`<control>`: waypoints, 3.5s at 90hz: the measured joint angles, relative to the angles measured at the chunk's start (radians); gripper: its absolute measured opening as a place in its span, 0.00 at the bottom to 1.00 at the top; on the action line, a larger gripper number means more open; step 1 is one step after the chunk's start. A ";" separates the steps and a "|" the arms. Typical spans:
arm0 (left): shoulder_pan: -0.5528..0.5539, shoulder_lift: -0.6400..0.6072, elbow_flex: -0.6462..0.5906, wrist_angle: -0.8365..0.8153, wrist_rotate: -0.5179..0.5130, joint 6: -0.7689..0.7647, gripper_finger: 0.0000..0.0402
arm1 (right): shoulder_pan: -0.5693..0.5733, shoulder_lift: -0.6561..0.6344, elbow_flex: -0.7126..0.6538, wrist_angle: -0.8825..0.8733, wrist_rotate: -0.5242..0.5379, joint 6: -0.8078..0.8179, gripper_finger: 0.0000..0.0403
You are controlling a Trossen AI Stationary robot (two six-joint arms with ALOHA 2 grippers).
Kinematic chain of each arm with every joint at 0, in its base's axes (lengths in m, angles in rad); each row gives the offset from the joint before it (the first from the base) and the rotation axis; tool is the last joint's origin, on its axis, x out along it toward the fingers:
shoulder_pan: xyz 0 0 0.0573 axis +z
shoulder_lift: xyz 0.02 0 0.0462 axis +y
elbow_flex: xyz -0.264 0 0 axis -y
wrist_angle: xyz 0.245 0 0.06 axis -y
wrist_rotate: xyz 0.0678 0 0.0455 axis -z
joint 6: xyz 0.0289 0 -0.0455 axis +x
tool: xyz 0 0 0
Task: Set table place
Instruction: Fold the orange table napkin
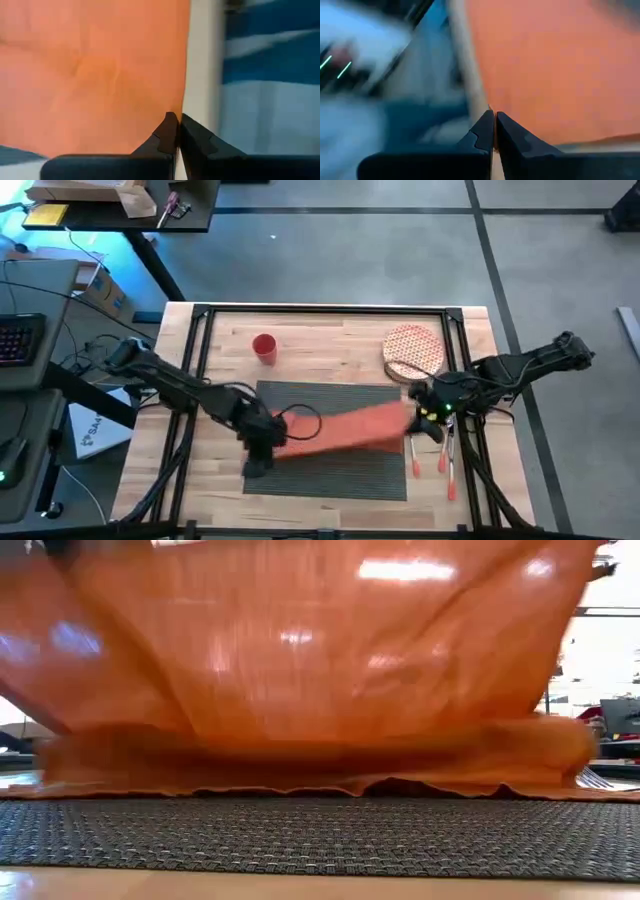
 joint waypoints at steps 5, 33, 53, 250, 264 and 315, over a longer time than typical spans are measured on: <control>-0.001 -0.055 0.000 0.031 0.041 -0.069 0.00 | 0.029 -0.003 0.000 0.100 -0.069 0.021 0.00; 0.199 -0.281 0.001 -0.031 -0.589 -0.095 0.00 | -0.131 -0.113 0.002 -0.220 0.474 0.051 0.00; 0.488 -0.186 0.001 0.017 -0.785 0.129 0.00 | -0.436 -0.109 -0.018 -0.481 0.703 -0.051 0.00; 0.364 0.402 0.300 0.034 0.245 0.847 0.03 | -0.387 -0.004 -0.006 0.213 0.077 -0.193 0.00; 0.361 0.260 0.315 -0.064 0.258 0.736 0.00 | -0.311 -0.005 0.085 0.222 0.024 -0.096 0.00; 0.531 0.035 0.489 0.038 0.320 0.435 0.00 | -0.269 0.171 0.425 -0.045 0.235 -0.165 0.00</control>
